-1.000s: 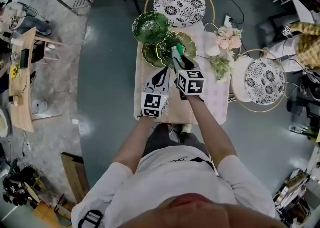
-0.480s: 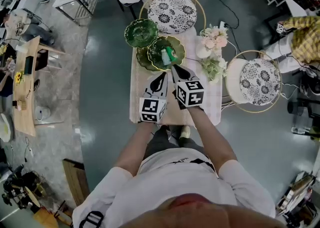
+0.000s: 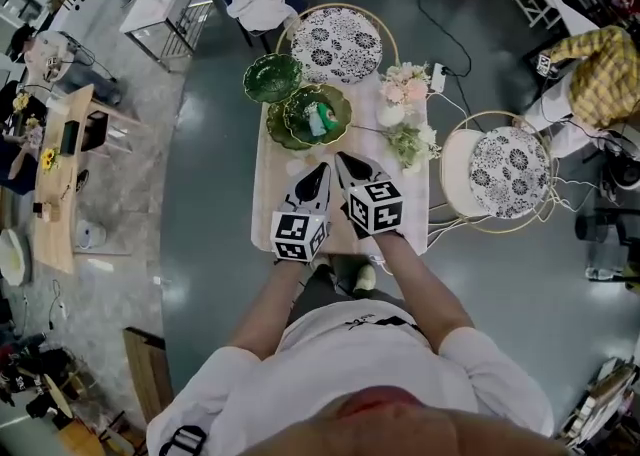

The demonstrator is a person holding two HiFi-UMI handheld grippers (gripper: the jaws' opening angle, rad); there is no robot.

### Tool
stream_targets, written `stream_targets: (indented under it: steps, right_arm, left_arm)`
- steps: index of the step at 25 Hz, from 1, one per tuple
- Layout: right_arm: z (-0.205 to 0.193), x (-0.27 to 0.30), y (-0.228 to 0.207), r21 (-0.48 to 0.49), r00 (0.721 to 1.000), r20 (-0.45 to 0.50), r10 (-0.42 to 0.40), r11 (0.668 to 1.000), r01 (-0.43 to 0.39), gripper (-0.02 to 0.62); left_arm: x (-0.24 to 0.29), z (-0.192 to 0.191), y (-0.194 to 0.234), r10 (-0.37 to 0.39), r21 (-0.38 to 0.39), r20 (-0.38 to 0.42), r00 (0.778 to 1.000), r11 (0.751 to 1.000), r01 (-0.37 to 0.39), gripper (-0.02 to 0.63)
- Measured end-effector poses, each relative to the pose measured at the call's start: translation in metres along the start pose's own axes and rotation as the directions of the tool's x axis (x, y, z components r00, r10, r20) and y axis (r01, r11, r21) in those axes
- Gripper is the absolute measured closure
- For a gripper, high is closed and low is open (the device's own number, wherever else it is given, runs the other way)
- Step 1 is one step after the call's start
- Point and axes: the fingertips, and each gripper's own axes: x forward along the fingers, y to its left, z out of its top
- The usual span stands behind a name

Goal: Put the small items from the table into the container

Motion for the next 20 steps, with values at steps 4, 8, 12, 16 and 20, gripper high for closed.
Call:
stream_targets:
  steps: [4,8,12,16,20]
  right_arm:
    - [0.003,-0.03,0.011,-0.029,0.999,0.004,0.038,0.999,-0.038,0.58]
    - [0.01,-0.051,0.025,-0.048,0.996,0.031,0.081,0.996,-0.079,0.58]
    - [0.012,-0.074,0.033,-0.042,0.991,0.047,0.125,0.991,-0.123,0.58]
    - [0.01,-0.093,0.039,-0.043,0.987,0.05,0.154,0.987,-0.152,0.58]
    - [0.008,-0.107,0.042,-0.05,0.984,0.054,0.172,0.984,-0.17,0.58]
  left_arm:
    - [-0.015,0.011,-0.022,0.012,-0.025,0.015,1.0,1.0,-0.012,0.6]
    - [-0.033,0.022,-0.036,0.043,-0.023,0.04,0.998,0.999,-0.042,0.6]
    - [-0.048,0.033,-0.053,0.079,-0.026,0.07,0.994,0.997,-0.078,0.6]
    - [-0.061,0.035,-0.067,0.105,-0.032,0.075,0.992,0.994,-0.103,0.6]
    - [-0.069,0.029,-0.079,0.117,-0.031,0.051,0.992,0.993,-0.116,0.6]
